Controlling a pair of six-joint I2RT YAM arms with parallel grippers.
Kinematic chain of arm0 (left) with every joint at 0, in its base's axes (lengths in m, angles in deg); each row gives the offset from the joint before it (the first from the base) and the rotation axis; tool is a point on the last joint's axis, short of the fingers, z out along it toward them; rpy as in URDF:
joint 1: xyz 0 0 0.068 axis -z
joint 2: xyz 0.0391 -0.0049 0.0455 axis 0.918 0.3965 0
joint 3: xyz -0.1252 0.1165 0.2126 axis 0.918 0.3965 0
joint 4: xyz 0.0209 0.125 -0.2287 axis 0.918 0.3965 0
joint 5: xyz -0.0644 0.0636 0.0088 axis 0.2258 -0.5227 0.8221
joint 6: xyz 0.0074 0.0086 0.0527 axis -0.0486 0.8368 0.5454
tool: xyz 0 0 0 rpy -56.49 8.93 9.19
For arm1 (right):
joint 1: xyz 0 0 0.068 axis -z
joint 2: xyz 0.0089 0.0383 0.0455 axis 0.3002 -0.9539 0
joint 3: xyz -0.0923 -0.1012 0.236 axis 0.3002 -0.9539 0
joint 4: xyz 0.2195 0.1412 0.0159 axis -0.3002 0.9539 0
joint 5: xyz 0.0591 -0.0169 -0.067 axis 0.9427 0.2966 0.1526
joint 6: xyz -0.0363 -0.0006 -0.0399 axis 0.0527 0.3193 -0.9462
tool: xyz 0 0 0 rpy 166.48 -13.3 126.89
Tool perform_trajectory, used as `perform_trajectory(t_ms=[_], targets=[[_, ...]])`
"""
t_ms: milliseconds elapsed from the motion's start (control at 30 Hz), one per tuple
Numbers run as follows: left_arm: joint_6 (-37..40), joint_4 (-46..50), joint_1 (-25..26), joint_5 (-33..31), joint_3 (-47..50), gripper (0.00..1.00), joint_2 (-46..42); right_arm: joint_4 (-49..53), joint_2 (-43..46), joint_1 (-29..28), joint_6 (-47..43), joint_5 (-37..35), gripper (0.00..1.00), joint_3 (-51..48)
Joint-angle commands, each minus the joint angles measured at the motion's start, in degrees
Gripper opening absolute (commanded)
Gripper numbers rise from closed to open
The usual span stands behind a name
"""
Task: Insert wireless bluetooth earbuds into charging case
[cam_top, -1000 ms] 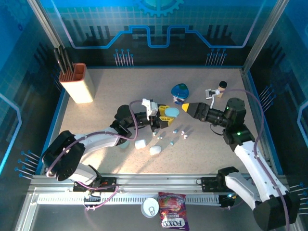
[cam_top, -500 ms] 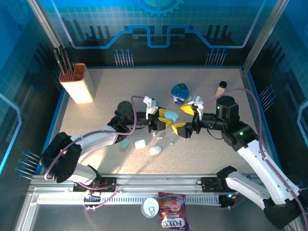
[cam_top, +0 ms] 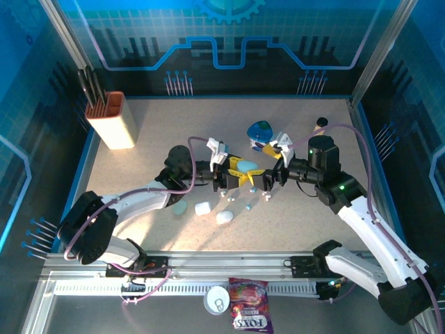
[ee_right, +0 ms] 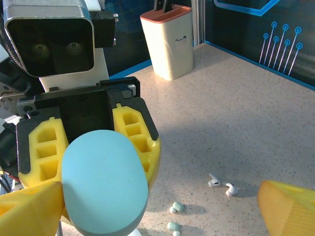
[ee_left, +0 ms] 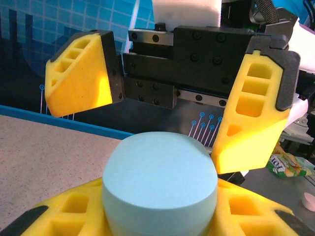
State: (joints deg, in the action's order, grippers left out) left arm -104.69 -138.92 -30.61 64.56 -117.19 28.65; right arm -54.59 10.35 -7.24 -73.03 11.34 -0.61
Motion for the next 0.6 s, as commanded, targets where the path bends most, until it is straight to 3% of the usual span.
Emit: perform_trajectory(t_ms=[0, 367, 567], targets=[[-1.86, -4.85, -0.20, 2.56, -1.23, 0.32, 0.21, -0.67, 0.10, 0.97, 0.62, -3.83, 1.00, -0.05], [-0.57, -6.10, -0.25, 4.33, -0.70, 0.32, 1.13, -4.63, -1.53, 3.69, 6.46, -6.39, 1.00, 0.52], [-0.03, -5.75, -0.50, 4.42, -0.06, 0.32, 0.78, -5.21, -2.59, 4.06, 6.63, -4.21, 1.00, 1.07]])
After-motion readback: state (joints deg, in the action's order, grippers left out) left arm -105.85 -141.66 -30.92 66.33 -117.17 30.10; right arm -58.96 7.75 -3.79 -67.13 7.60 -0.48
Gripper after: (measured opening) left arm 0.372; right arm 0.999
